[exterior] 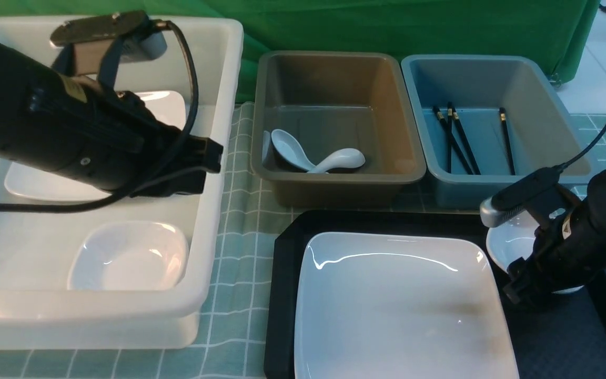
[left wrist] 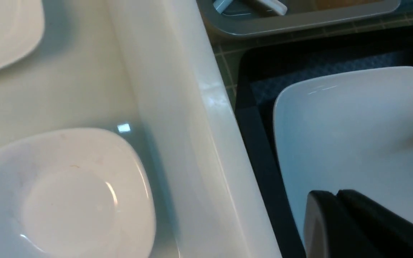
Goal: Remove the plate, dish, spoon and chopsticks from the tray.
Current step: Use the right arm to grab a small plate from the dinner plate
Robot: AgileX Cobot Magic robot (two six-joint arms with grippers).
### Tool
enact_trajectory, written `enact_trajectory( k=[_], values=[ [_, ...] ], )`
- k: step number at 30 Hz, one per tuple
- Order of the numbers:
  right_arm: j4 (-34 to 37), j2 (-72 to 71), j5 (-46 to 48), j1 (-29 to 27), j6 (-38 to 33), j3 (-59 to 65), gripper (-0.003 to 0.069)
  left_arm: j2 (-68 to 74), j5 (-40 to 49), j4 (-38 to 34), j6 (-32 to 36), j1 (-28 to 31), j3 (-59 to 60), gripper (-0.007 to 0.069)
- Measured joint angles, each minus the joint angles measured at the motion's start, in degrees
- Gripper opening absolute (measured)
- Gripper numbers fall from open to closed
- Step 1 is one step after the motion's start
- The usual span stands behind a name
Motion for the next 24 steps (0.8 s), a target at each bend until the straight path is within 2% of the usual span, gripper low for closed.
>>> enact_trajectory(
  k=[4,9,10,21,24],
  values=[
    [-0.06,1.16,-0.49,0.0,-1.04,0.0,0.0472,0.0,0.0,0.56,-0.18,0.0,0.0,0.0011],
    [-0.11,1.28,-2.17,0.06,-2.18,0.0,0.0211,0.0,0.0,0.78,-0.18,0.0,0.0,0.0011],
    [-0.11,1.28,-2.57,0.13,-2.31,-0.2,0.0182,0.0,0.0,0.81,-0.18,0.0,0.0,0.0011],
    [0.07,-1.43,1.8,0.24,-0.75,-0.19,0.0157,0.0,0.0,1.08,-0.18,0.0,0.0,0.0011],
    [2.29,-6.55,3.63,0.18,0.31,-0.19,0.0107,0.0,0.0,2.04,-0.96,0.0,0.0,0.0011]
  ],
)
